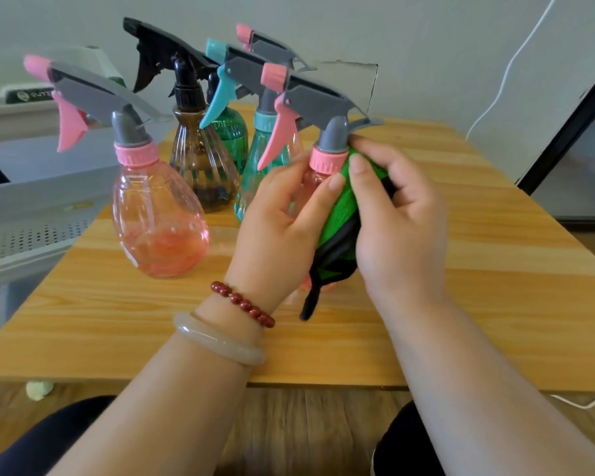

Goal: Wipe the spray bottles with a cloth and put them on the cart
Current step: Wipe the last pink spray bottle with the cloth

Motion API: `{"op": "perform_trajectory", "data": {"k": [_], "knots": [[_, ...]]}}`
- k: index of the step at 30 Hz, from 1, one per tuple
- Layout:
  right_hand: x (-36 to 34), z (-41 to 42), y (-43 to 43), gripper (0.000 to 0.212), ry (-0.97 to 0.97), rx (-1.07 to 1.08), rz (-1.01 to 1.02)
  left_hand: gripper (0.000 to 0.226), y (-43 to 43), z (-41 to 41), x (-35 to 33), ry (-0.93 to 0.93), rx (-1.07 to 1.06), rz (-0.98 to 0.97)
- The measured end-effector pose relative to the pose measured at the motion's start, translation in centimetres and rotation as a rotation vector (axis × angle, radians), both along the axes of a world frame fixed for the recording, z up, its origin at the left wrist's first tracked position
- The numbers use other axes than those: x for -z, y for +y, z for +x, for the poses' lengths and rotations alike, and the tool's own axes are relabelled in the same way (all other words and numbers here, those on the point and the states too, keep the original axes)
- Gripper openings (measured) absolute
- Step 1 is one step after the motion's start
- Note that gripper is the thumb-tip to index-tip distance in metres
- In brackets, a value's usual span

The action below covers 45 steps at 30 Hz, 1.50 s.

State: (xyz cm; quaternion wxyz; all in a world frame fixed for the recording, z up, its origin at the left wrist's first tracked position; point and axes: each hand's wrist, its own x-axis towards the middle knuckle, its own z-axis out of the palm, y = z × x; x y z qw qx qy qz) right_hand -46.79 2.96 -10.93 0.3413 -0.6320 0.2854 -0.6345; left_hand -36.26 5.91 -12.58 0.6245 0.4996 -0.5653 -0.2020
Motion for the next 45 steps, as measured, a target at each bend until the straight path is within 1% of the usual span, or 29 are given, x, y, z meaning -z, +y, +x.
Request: {"op": "perform_trajectory", "data": {"k": [2,4,5,6,8,10,11,12,14,16,18,21,22,25,28,31,33,35,36,37,38,40,42,45], "knots": [[0.8,0.2,-0.1,0.022,0.097,0.014,-0.020,0.031,0.0,0.1,-0.2,-0.008,0.015,-0.011],[1.3,0.1,-0.8,0.024,0.159,0.034,0.048,0.019,0.1,0.3,-0.3,0.032,0.044,-0.018],[1.4,0.0,-1.1,0.022,0.173,0.051,0.094,0.016,0.0,0.4,-0.4,0.081,0.063,-0.017],[1.3,-0.1,-1.5,0.018,0.155,0.077,0.134,0.018,0.0,0.5,-0.3,0.116,0.076,-0.016],[0.7,-0.5,-2.0,0.011,0.015,0.140,0.163,0.024,-0.1,0.4,-0.3,0.110,0.084,-0.021],[-0.1,-0.6,-1.9,0.009,-0.116,0.159,0.108,0.029,-0.2,0.1,-0.2,0.113,0.083,-0.021],[-0.3,-0.3,-1.6,0.008,-0.131,0.139,0.070,0.029,-0.2,-0.1,-0.3,0.129,0.089,-0.022],[-0.2,0.0,-1.2,0.008,-0.118,0.110,0.039,0.029,-0.2,-0.2,-0.2,0.135,0.086,-0.030],[0.6,0.9,-0.4,0.014,-0.037,0.088,-0.011,0.028,-0.2,-0.2,-0.2,0.146,0.064,-0.035],[1.5,1.3,0.1,0.022,0.057,0.131,-0.066,0.029,-0.2,-0.1,-0.2,0.167,0.053,-0.030],[1.7,1.2,0.1,0.024,0.105,0.152,-0.052,0.032,-0.2,0.2,-0.1,0.186,0.050,-0.006],[1.1,0.6,-0.3,0.026,0.187,0.162,-0.003,0.036,-0.2,0.4,0.1,0.127,0.046,0.001],[0.8,0.4,-0.5,0.026,0.188,0.164,0.018,0.037,-0.2,0.4,0.2,0.105,0.046,0.001],[-0.1,0.1,-0.6,0.027,0.080,0.163,0.014,0.036,0.0,-0.1,0.2,0.060,0.047,-0.010],[-0.1,0.0,-0.5,0.026,0.075,0.155,-0.018,0.034,0.3,-0.3,0.0,0.087,0.070,0.008],[0.4,-0.3,-0.6,0.031,0.147,0.104,0.001,0.028,0.4,-0.3,-0.8,0.117,0.088,0.051],[0.5,-0.5,-1.0,0.035,0.215,0.069,0.055,0.023,0.1,-0.3,-1.1,0.082,0.038,0.039],[0.3,-0.8,-1.4,0.036,0.244,0.053,0.103,0.023,-0.3,-0.1,-0.9,-0.028,-0.070,0.040],[0.1,-0.8,-1.6,0.034,0.221,0.064,0.104,0.019,-0.4,0.0,-0.9,-0.062,-0.117,0.048],[-0.1,-0.9,-1.7,0.029,0.156,0.077,0.091,0.014,-0.4,0.1,-0.8,-0.070,-0.127,0.041],[-0.3,-1.0,-1.7,0.026,0.064,0.070,0.081,0.016,-0.3,0.0,-0.8,-0.059,-0.105,0.024],[-0.7,-0.8,-1.6,0.025,-0.065,0.006,0.047,0.030,-0.2,-0.1,-0.6,0.023,-0.055,-0.013],[-0.6,-0.6,-1.3,0.028,-0.046,-0.019,-0.002,0.024,0.1,-0.3,-0.6,0.073,-0.028,-0.050],[0.0,-0.6,-1.5,0.032,0.081,0.002,-0.027,0.023,0.1,-0.2,-0.7,0.100,-0.012,-0.057]]}}
